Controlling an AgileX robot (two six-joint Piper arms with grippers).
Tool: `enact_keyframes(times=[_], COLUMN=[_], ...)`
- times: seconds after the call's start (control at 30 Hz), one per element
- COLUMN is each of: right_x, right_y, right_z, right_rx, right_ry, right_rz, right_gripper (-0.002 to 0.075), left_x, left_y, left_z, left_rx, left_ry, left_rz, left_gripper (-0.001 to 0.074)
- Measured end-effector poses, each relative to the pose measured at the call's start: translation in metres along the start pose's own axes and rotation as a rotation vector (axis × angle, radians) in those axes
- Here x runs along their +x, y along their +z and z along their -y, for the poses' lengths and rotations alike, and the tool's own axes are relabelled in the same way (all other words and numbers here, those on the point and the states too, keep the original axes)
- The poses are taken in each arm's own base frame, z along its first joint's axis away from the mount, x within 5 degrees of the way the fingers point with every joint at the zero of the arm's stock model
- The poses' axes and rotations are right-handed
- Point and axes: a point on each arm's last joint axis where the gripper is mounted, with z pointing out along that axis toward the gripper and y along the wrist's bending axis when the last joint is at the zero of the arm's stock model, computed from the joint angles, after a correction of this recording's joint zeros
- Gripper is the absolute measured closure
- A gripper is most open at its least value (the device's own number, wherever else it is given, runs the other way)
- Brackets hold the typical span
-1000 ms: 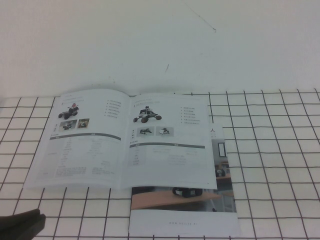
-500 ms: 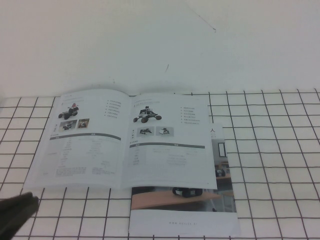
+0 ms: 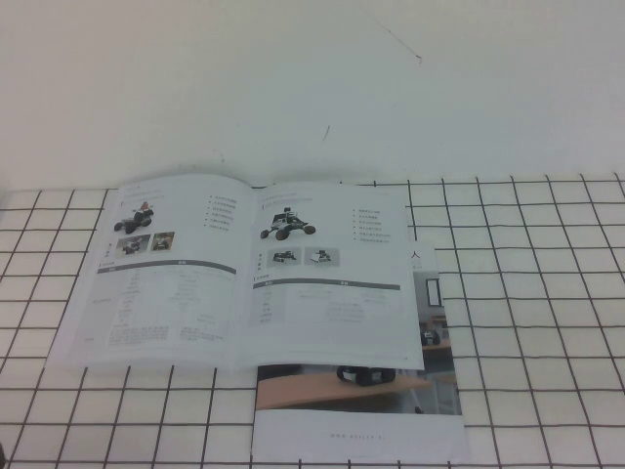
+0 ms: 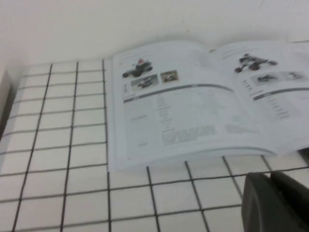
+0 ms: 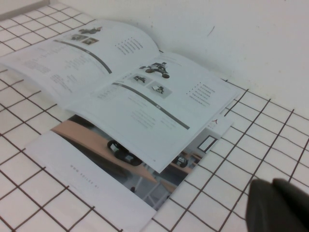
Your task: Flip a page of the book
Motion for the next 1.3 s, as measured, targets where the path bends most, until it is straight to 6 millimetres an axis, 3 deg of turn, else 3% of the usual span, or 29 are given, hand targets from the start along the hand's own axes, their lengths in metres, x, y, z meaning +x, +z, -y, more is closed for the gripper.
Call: enact_keyframes(times=[0.3, 1.07, 1.3], right_x=[0.0, 0.0, 0.003], right_y=[0.0, -0.001, -0.027], right_z=[0.0, 0.0, -0.001], right_rx=[0.0, 0.006, 0.154], right_ry=[0.0, -0.027, -0.208], right_rz=[0.0, 0.001, 0.081], right_gripper=[0.0728, 0.0728, 0.0728], left_x=[0.042, 0.04, 0.041], left_y=[0.009, 0.01, 0.01], left_z=[-0.008, -0.009, -0.009], left_rx=[-0.122, -0.128, -0.128], left_ry=[-0.116, -0.132, -0.134], left_rz=[-0.064, -0.025, -0.026], left_gripper=[0.0737, 0.0737, 0.0737])
